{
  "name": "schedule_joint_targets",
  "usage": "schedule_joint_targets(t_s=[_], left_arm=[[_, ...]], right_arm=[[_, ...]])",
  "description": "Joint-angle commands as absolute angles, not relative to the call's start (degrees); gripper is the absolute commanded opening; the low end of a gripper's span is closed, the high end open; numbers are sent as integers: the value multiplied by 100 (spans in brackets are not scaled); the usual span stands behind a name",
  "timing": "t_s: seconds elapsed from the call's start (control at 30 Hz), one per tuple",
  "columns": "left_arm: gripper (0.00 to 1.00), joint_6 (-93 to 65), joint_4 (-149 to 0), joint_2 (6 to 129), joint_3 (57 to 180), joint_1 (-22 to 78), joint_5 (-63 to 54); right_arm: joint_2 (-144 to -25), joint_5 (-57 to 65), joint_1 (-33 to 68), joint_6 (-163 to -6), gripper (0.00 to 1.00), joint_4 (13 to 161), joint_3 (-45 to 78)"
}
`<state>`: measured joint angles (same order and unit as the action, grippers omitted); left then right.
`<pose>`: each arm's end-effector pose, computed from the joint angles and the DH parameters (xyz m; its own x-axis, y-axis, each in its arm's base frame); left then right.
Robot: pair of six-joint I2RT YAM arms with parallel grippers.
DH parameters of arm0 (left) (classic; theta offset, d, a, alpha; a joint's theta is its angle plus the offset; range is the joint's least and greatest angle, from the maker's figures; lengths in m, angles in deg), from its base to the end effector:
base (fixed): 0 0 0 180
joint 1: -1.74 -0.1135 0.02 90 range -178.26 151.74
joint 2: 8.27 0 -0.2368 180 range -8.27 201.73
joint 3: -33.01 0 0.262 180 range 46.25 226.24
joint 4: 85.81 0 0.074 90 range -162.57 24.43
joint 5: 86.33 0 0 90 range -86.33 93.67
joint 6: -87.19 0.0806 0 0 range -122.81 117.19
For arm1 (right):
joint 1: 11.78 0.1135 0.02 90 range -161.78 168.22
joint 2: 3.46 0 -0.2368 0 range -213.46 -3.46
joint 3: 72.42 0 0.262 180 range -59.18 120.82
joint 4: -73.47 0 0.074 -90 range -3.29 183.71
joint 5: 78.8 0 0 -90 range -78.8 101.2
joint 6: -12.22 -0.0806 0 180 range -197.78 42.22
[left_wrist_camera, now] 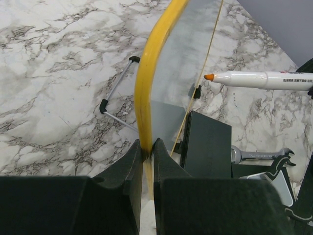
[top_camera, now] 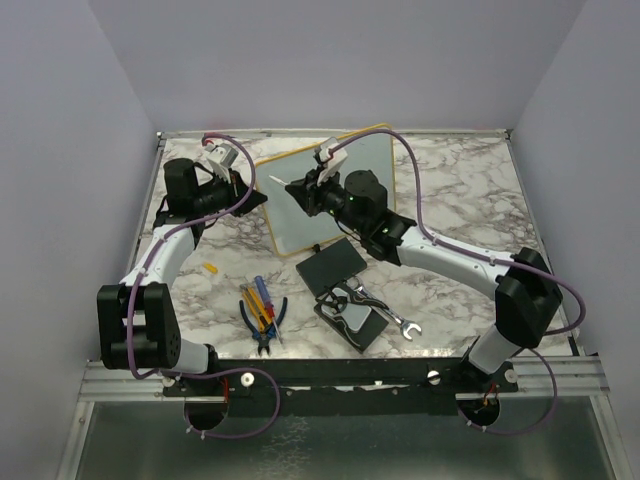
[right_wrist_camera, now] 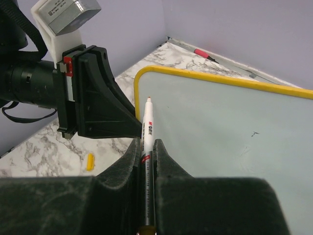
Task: Write a sentence on the whiteboard
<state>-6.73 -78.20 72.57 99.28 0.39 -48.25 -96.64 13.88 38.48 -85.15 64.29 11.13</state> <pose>0.3518 -0.0552 0.2347 -0.4254 -0.0522 -0.9035 0.6867 0.6317 -0.3598 0.2880 0.3405 0.3049 -0.0997 0.0805 -0.9918 -0.7315 0.6698 0.1279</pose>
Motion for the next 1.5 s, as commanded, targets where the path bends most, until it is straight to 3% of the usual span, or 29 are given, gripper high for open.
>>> schedule_joint_targets(t_s=[0.0, 0.7, 1.47], left_arm=[[0, -430, -7399, 7390, 9959, 156, -4652], [0, -404, -7371, 7381, 9975, 332, -4689], [0, -377, -7336, 7320, 9977, 332, -4670]], right_arm=[[-9882, 1336, 3911, -8400, 1, 6377, 1376], [-10276, 1850, 3929, -8315, 1, 6463, 1582], [-10175, 2380, 4061, -8552, 1, 6547, 749]])
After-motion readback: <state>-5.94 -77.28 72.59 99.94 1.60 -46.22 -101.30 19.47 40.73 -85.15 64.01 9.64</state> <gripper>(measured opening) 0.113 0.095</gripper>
